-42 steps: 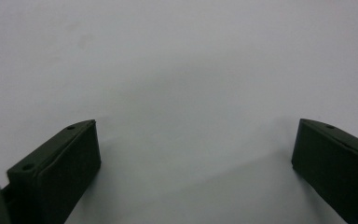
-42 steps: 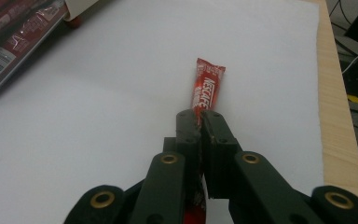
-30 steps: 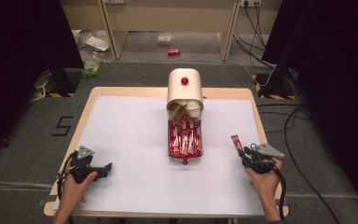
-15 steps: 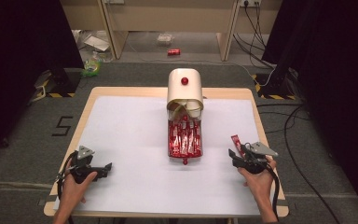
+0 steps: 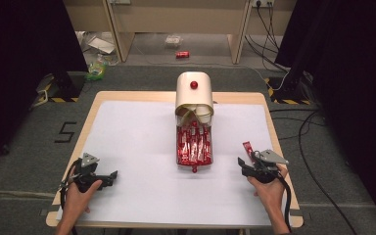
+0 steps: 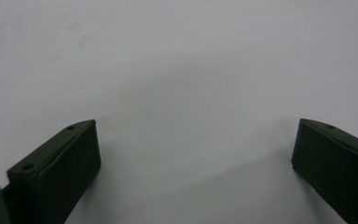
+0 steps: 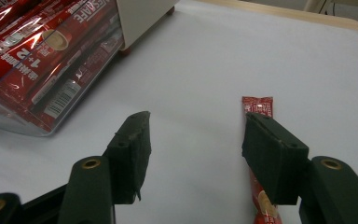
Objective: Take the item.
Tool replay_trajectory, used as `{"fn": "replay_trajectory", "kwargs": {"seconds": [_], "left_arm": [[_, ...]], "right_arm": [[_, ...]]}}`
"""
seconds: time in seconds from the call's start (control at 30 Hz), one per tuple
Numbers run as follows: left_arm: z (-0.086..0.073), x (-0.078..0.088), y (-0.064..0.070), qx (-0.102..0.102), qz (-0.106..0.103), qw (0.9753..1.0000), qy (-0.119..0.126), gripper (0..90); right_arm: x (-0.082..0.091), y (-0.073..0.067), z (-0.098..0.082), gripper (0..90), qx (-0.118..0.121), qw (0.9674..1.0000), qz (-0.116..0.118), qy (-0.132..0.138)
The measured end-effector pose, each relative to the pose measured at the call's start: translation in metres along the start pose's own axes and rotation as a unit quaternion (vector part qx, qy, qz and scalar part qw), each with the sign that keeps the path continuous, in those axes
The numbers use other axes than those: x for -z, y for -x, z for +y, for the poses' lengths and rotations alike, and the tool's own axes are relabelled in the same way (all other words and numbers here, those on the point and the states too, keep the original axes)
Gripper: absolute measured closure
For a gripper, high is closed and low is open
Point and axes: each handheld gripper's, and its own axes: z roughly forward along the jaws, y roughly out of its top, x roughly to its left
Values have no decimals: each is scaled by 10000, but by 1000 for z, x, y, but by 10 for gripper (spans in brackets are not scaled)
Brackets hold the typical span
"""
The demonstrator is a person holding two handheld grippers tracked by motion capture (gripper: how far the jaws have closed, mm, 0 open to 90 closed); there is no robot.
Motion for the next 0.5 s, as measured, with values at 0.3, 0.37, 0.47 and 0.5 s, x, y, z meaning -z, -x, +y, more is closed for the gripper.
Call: {"fn": "replay_trajectory", "kwargs": {"seconds": [0.3,0.37,0.47,0.5], "left_arm": [[0,0,0,4,-4,10000,-1,2],[0,0,0,1,-1,10000,-1,2],[0,0,0,4,-5,10000,-2,2],[0,0,0,3,-3,10000,-1,2]], "right_arm": [[-3,-10,1,409,65,9999,98,30],[-3,-13,2,407,82,9999,125,29],[-4,-17,2,405,136,9997,186,18],[-4,-19,2,405,141,9997,203,31]]}}
